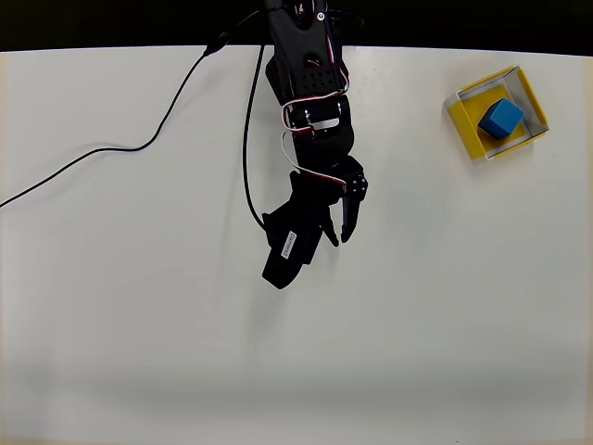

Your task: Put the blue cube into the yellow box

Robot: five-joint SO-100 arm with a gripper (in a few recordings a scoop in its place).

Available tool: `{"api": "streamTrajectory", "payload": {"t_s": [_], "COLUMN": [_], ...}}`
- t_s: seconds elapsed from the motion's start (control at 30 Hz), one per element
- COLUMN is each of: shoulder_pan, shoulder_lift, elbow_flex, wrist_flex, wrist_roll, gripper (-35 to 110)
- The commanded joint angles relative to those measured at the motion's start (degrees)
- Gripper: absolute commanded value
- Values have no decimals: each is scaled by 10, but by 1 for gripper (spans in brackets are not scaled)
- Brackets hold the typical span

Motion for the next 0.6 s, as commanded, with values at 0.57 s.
{"api": "streamTrajectory", "payload": {"t_s": [0.57], "shoulder_pan": [122], "shoulder_lift": [270], "elbow_flex": [112], "wrist_flex": [473], "wrist_roll": [58], "gripper": [0]}}
